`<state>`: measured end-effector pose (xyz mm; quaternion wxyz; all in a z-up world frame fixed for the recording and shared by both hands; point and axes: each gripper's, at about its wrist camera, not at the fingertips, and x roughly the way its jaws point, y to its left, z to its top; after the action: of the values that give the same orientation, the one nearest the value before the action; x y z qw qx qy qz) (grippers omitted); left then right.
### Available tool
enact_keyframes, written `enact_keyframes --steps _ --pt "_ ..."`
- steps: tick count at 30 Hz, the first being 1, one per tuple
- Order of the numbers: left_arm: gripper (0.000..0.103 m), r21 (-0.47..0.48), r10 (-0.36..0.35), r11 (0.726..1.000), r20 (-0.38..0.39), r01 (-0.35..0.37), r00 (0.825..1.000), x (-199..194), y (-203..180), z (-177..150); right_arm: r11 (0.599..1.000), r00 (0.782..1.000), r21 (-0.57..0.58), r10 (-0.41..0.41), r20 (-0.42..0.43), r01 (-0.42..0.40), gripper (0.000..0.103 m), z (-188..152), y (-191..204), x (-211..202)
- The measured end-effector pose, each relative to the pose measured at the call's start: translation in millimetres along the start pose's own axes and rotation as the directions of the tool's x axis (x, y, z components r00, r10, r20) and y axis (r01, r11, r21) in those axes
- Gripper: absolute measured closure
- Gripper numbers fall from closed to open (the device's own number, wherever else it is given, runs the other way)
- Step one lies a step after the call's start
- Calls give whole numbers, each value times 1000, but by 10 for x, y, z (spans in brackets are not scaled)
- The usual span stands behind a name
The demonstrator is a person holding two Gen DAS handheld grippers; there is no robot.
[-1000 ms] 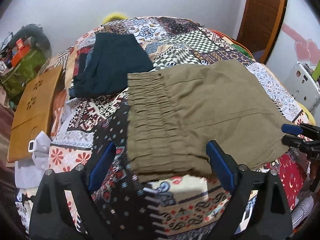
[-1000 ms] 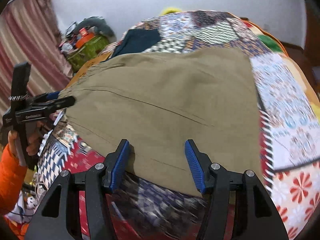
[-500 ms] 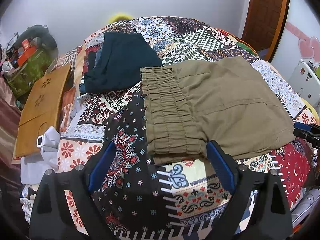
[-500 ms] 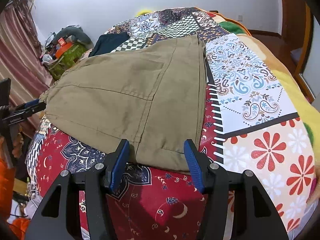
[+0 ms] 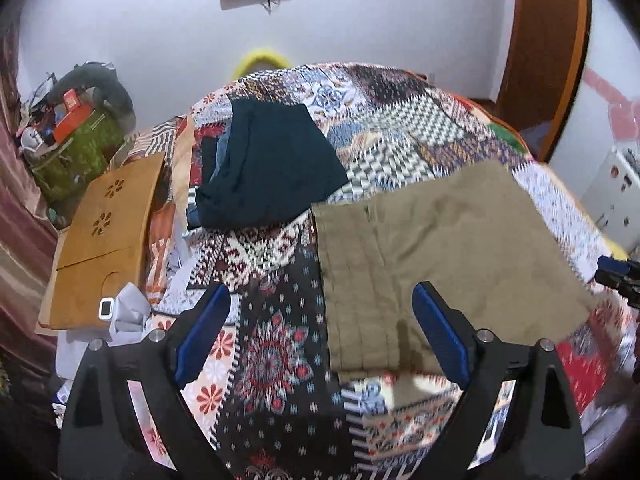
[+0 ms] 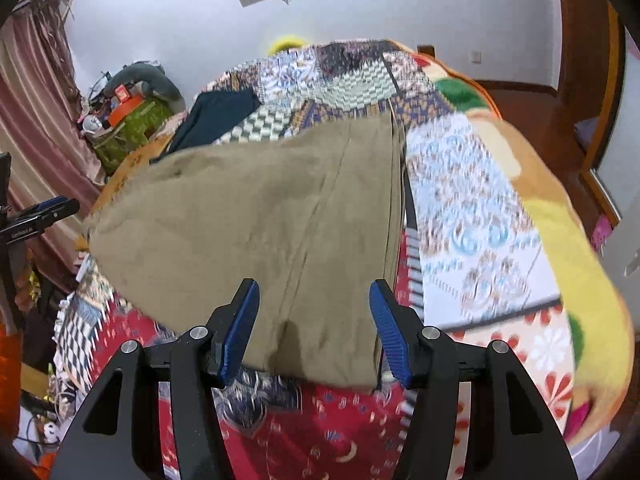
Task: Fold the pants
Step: 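Grasp the waistband with the left gripper while right gripper grasps the folded edge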
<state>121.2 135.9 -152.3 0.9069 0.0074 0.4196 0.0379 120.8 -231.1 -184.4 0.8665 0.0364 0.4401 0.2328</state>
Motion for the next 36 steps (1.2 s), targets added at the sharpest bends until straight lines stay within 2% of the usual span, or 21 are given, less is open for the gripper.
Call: enact_keyframes --steps 11,18,24,30,35,36 --pt "10 -44 -11 999 6 11 1000 316 74 649 999 994 -37 1 107 3 49 664 -109 58" --pt "10 -74 -22 997 -55 18 998 808 87 930 998 993 -59 -10 119 18 48 1119 -273 341" --pt "10 -60 -2 998 -122 -5 993 1208 -5 917 1000 995 -31 -3 98 6 48 1335 -510 729" --pt "10 -32 20 999 -191 -26 981 1518 -59 790 1000 1000 23 12 25 -12 48 1486 -770 1255" --pt "10 -95 -33 995 -214 13 976 1653 23 639 999 999 37 14 -46 -12 49 1641 -915 1684" --pt "10 -111 -47 994 -213 24 976 1669 40 630 999 998 35 19 -64 -17 52 1661 -925 1757"
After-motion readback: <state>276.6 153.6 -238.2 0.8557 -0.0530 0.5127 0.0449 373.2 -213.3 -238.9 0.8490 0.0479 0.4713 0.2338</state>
